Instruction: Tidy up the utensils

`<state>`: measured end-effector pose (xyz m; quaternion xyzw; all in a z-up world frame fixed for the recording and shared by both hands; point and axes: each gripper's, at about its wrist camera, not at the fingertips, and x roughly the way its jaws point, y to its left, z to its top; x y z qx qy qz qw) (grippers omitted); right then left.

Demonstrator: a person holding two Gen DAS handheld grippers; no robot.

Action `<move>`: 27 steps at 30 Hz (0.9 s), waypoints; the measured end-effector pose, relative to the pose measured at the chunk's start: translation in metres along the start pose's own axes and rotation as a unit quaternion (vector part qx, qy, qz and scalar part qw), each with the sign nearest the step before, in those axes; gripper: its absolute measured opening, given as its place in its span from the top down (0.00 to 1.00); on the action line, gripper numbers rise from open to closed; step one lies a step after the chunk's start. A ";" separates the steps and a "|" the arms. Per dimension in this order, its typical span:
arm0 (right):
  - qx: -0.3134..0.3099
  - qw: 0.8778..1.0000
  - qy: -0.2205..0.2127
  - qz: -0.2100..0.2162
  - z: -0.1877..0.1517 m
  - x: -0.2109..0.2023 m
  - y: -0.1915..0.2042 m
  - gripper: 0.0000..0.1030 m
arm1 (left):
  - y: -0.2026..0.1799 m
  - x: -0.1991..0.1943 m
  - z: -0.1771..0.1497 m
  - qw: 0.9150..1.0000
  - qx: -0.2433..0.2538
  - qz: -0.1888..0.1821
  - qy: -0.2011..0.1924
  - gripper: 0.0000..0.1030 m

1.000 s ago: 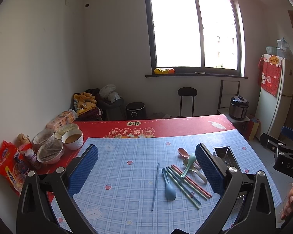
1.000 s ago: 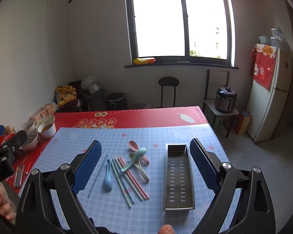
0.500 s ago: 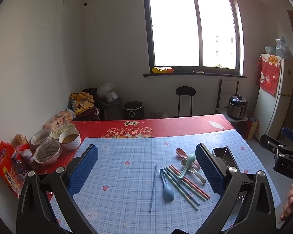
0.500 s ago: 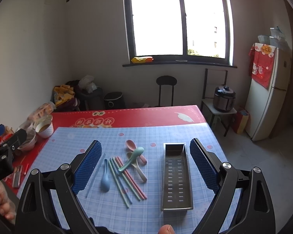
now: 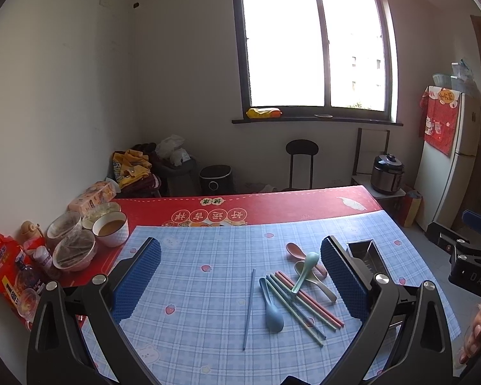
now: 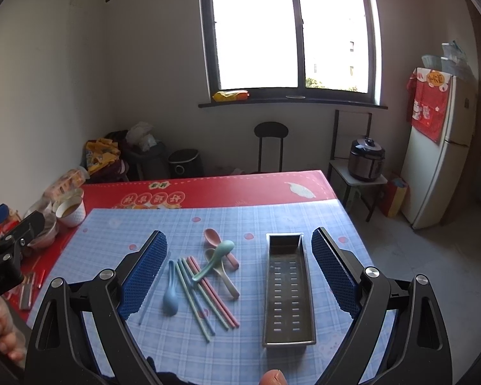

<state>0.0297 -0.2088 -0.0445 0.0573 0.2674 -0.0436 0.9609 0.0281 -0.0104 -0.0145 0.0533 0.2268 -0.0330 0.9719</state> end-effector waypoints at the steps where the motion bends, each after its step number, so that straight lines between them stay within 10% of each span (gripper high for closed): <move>1: 0.000 1.000 0.000 0.000 0.000 0.000 0.000 0.14 | 0.000 0.001 0.000 1.000 0.001 -0.001 0.001 0.05; 27: 0.027 0.996 0.043 0.068 -0.009 0.033 0.009 0.14 | 0.035 0.031 -0.005 0.995 -0.043 -0.057 0.066 0.06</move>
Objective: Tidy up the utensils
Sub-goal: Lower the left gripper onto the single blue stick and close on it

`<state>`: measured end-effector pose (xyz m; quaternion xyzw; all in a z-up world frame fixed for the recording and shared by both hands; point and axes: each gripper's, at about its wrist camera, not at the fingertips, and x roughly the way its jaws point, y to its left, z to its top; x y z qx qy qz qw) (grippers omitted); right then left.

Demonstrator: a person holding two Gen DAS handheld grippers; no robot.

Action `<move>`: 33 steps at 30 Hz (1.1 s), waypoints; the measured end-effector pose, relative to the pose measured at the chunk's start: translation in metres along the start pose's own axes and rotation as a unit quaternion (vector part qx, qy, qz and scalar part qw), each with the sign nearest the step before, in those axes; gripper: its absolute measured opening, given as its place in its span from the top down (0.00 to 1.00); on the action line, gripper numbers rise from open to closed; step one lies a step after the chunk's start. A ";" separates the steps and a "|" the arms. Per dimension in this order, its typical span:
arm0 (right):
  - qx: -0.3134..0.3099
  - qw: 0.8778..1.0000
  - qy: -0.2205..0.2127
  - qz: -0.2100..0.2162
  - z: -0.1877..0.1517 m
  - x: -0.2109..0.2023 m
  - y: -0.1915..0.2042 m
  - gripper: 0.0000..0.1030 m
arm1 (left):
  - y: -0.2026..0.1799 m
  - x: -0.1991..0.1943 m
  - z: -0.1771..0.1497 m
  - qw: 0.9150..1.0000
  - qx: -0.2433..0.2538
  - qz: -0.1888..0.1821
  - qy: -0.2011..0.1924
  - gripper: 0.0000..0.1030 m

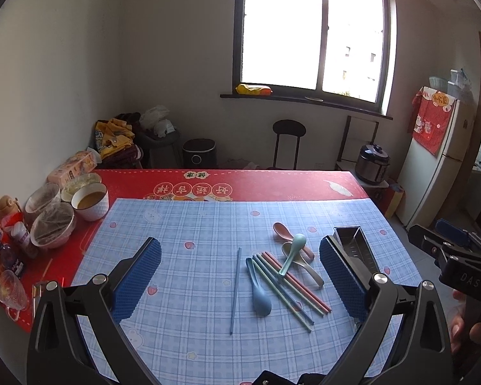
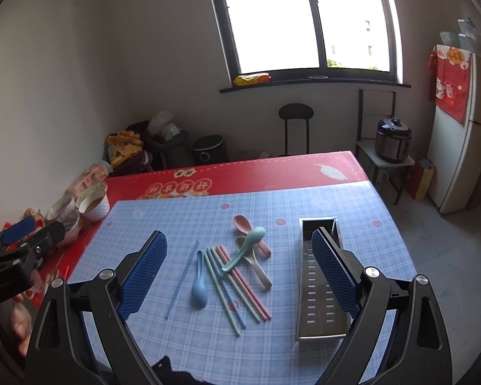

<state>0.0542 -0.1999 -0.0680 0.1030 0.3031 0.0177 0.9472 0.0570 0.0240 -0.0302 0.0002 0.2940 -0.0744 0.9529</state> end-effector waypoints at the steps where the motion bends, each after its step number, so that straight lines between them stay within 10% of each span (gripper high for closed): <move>1: 0.003 1.000 0.002 0.001 -0.002 0.003 -0.001 0.14 | 0.007 0.004 0.000 1.000 -0.007 -0.002 0.005 0.06; 33: 0.023 0.994 0.091 -0.063 -0.069 0.124 -0.003 0.14 | 0.063 0.209 -0.091 0.976 0.009 -0.114 0.186 0.56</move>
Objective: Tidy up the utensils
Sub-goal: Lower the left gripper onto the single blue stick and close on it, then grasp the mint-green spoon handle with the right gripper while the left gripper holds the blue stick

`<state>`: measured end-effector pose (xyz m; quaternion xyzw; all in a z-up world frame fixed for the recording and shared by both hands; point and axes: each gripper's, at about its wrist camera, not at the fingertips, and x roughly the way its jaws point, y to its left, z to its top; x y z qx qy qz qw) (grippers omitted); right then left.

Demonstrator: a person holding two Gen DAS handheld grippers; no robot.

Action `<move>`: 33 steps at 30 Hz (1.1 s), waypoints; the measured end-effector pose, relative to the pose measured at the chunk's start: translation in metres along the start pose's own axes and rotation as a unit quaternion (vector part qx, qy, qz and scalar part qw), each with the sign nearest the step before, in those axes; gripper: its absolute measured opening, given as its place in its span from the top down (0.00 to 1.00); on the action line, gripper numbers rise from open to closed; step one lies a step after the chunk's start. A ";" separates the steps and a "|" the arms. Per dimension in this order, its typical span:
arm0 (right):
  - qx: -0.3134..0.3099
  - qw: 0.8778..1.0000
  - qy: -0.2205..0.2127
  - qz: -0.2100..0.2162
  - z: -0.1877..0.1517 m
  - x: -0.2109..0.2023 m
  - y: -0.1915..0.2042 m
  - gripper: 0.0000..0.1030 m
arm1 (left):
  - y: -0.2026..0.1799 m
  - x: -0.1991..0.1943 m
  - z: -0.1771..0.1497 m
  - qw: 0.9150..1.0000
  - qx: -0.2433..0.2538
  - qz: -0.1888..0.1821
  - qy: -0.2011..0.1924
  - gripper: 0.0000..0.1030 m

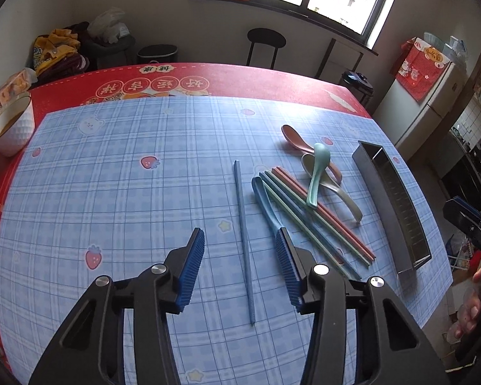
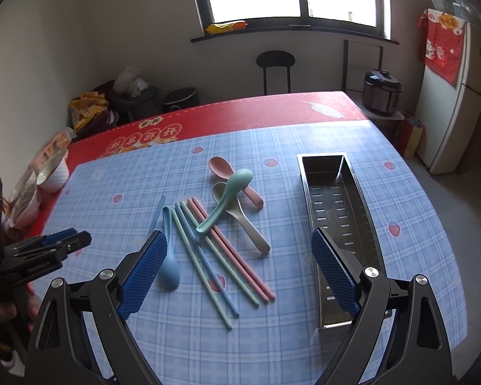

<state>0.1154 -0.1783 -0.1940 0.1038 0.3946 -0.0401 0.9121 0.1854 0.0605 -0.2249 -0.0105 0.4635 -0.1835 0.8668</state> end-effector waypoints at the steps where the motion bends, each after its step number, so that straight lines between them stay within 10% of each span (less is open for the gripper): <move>1: 0.002 1.000 0.004 -0.001 -0.001 0.003 0.000 0.14 | 0.000 0.008 0.001 1.000 0.003 -0.003 0.004 0.56; 15: 0.019 0.999 0.036 -0.031 -0.014 0.024 -0.005 0.14 | 0.000 0.115 0.010 0.995 0.020 -0.011 0.093 0.75; 29: 0.042 0.998 0.046 -0.030 -0.018 0.032 -0.012 0.15 | 0.003 0.120 0.013 0.996 0.016 0.021 0.081 0.94; 33: 0.059 0.996 0.061 -0.010 -0.019 0.040 -0.018 0.29 | 0.020 0.109 0.005 0.996 -0.002 0.041 0.085 0.94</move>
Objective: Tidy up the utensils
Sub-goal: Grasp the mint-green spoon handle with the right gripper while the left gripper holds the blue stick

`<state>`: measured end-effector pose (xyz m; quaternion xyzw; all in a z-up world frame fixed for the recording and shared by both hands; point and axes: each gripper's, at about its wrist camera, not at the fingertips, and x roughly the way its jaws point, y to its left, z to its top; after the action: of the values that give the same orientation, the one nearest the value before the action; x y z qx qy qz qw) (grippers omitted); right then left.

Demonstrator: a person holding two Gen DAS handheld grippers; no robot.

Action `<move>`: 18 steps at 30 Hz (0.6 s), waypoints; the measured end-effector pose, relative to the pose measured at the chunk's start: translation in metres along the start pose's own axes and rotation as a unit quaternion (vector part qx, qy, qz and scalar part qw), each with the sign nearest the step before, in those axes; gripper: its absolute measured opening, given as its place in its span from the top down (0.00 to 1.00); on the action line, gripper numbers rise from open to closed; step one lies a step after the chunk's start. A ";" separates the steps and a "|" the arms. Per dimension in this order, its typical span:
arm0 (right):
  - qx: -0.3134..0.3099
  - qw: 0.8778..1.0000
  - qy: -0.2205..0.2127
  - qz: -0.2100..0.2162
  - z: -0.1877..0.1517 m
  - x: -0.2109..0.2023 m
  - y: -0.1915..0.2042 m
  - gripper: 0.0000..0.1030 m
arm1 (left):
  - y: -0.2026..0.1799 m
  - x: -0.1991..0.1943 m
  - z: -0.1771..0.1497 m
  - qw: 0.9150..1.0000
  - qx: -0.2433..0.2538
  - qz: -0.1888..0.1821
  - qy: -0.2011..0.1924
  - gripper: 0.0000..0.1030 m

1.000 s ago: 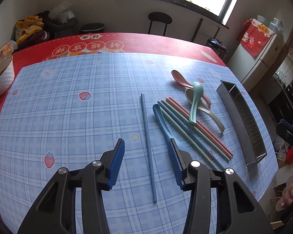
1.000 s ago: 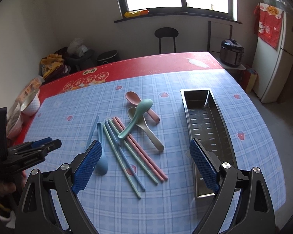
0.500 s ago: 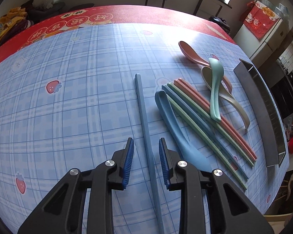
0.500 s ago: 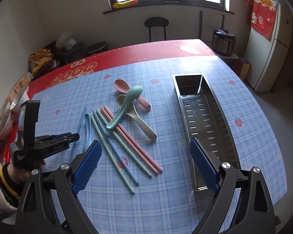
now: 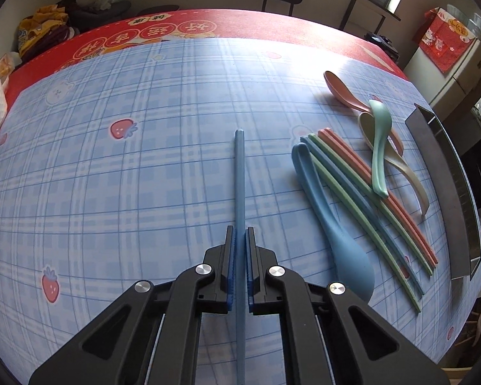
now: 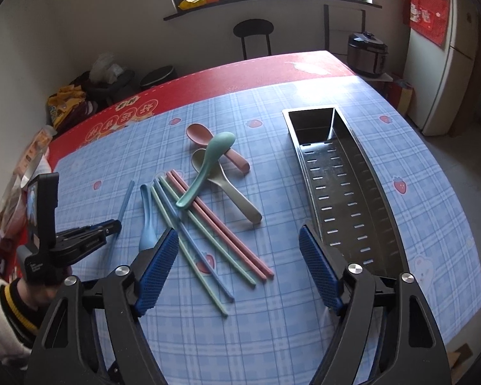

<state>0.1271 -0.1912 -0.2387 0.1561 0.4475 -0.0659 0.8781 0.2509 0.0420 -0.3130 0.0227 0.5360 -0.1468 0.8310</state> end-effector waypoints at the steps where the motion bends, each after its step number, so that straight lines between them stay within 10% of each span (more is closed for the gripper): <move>1: 0.005 1.000 0.004 0.006 0.001 0.003 -0.002 0.33 | 0.005 -0.002 -0.002 1.000 -0.006 0.005 0.001 0.94; 18: 0.066 0.993 0.050 0.081 0.056 0.128 0.028 0.64 | 0.053 -0.022 -0.027 0.999 -0.029 0.031 -0.011 0.92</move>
<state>0.2524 -0.1802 -0.3051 0.2522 0.4719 -0.0163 0.8447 0.2328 0.1026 -0.3107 0.0135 0.5301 -0.1061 0.8412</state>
